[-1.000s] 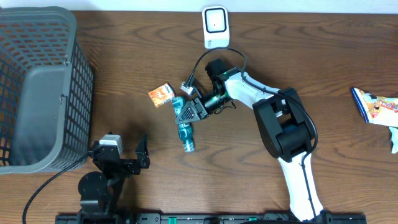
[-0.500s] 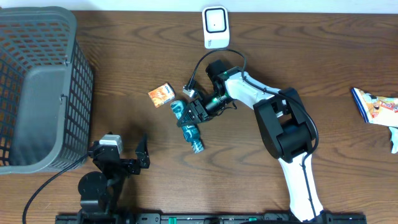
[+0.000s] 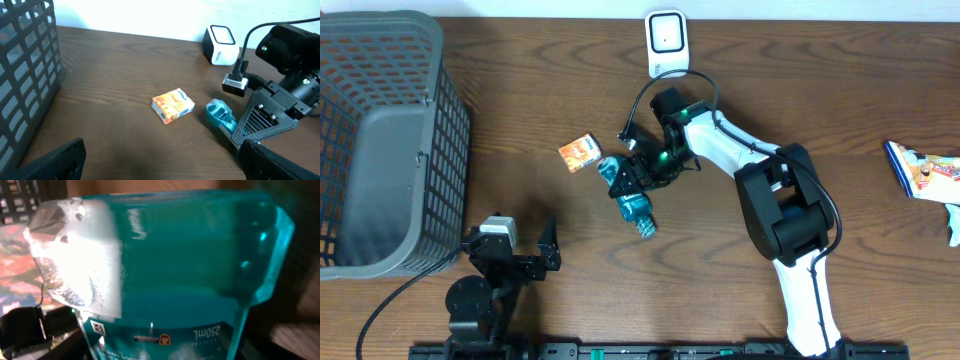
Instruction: Scan the item barcode
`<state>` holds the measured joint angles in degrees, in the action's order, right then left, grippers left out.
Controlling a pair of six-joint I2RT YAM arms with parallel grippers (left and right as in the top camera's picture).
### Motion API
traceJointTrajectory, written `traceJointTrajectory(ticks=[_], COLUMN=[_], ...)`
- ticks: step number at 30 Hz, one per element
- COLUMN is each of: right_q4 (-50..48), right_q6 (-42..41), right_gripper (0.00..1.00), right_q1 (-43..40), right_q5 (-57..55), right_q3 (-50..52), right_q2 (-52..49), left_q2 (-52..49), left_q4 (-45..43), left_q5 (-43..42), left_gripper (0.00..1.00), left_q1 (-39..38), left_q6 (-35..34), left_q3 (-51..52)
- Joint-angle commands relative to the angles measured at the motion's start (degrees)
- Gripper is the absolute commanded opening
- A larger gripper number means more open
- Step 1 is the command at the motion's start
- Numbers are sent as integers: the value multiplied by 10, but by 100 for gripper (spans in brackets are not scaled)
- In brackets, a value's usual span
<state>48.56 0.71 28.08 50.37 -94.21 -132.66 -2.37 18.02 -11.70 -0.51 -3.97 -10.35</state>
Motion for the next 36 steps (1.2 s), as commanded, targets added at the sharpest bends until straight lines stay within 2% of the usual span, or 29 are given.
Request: traceJointTrajectory(ticks=[1,5,6,8,9,15,18,21,24,29,36], right_q4=[10,36,41,50,58,121,139,141,119,49,13], right_q6=[-31,-30,-30,-35,-50,-149,-160,-163,-163,-174,-181], right_gripper=[73,77,80,93,94,92,88,85,99,99,99], right_q1=[-19,-41,-48,-61,-70,-97,-94,-73,-27,50,145], right_q5=[-140,-141,-143,-163,-194,-378,-389,-382,-394,-429,-435], right_q3=[9,1,0,-1,-2,-3,-3,-3,-3,5,5], right_q2=[-24,-14,-8,4,12,73,110,146,164,136,98], left_q2=[2,2,2,2,2,2,2,2,2,2,2], left_q4=[0,0,0,0,0,0,0,0,0,0,0], left_q5=[-3,-3,-3,-3,-3,-3,-3,-3,-3,-3,-3], left_gripper=[98,98,98,98,98,98,98,98,98,98,98], left_q1=[-2,-2,-2,-2,-2,-2,-2,-2,-2,-2,-2], left_q6=[12,12,12,12,12,12,12,12,12,12,12], left_q3=[-7,-7,-7,-7,-7,-7,-7,-7,-7,-7,-7])
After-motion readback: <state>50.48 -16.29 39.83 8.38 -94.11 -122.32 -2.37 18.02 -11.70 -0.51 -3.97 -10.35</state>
